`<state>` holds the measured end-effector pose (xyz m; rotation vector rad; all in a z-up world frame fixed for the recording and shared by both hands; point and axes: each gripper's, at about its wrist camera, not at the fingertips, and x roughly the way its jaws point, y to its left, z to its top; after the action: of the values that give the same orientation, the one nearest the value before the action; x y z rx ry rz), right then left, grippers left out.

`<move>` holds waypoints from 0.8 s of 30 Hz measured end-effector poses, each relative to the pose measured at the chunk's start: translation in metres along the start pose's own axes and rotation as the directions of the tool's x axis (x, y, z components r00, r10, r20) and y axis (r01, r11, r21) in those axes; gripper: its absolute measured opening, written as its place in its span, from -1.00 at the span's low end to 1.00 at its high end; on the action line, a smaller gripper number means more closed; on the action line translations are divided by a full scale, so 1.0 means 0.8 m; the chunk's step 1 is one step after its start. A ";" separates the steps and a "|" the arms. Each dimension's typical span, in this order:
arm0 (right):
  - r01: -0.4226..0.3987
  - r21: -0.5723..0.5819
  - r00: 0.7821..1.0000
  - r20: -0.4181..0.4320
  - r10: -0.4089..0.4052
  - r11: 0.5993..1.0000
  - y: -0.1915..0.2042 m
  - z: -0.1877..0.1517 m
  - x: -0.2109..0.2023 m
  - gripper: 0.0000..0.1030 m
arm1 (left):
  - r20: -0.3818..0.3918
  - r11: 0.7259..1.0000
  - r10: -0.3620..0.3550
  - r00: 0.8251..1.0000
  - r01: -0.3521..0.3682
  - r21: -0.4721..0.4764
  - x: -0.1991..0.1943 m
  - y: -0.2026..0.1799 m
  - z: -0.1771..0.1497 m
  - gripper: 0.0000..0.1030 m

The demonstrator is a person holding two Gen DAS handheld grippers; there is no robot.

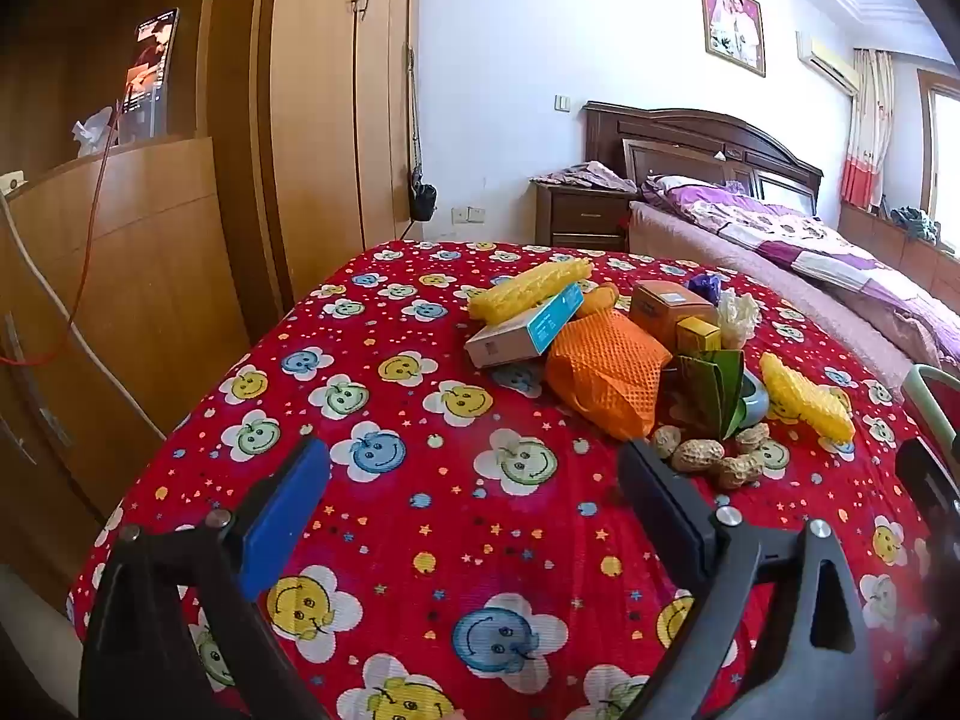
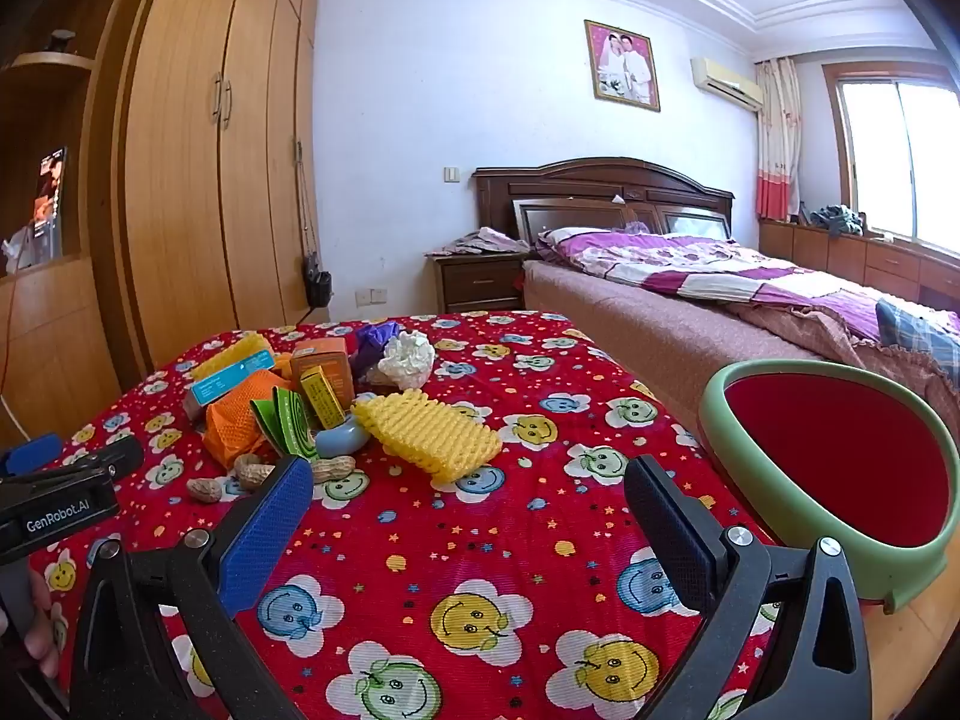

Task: Collect trash

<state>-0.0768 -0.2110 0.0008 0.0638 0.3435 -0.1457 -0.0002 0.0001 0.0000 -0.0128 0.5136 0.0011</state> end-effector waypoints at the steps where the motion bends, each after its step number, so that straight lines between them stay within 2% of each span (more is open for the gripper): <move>1: 0.001 -0.002 1.000 -0.001 -0.001 1.000 0.000 0.000 0.000 1.00 | 0.002 1.000 -0.001 1.000 0.001 -0.001 0.000 0.000 0.000 0.87; 24: 0.003 -0.008 1.000 0.000 -0.003 1.000 0.001 -0.001 0.001 1.00 | -0.005 1.000 -0.005 1.000 0.005 -0.004 0.000 0.000 0.000 0.87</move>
<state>-0.0763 -0.2107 0.0000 0.0553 0.3442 -0.1477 -0.0003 0.0000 0.0000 -0.0179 0.5188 -0.0028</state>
